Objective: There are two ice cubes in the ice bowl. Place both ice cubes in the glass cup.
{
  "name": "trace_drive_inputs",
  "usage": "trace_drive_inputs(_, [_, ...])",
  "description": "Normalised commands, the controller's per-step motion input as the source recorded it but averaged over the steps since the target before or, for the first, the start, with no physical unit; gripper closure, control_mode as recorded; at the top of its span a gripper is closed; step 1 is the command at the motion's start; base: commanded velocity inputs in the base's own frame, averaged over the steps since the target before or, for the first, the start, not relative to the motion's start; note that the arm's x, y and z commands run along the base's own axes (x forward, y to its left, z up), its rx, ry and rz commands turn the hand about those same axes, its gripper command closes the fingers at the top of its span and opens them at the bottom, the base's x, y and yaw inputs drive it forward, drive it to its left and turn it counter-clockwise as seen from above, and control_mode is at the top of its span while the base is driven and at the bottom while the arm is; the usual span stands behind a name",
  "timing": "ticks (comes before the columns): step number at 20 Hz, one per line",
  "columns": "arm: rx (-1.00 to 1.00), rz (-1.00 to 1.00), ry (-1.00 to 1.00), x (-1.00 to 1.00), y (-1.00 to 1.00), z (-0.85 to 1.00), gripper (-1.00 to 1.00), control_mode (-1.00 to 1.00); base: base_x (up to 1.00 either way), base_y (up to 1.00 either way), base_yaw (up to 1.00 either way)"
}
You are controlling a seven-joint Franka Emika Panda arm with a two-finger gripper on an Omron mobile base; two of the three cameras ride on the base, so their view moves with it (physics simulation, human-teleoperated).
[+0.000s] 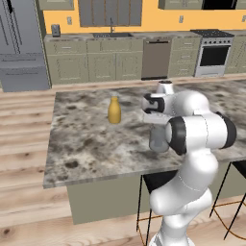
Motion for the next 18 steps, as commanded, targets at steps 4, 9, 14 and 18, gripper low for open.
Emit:
trace_drive_inputs(4, [0.00, 0.00, -0.05, -0.19, -0.05, 0.00, 1.00, -1.00, 0.00, 0.00, 0.00])
trace_drive_inputs(9, [0.00, 0.00, 0.00, 0.17, -0.13, 0.00, 1.00, -1.00, 0.00, 0.00, 0.00])
trace_drive_inputs(14, [0.00, 0.00, 0.00, 0.27, -0.17, 0.00, 1.00, -1.00, 0.00, 0.00, 0.00])
trace_drive_inputs(18, [0.00, 0.00, 0.00, 0.14, 0.00, 0.00, -1.00, -1.00, 0.00, 0.00, 0.00])
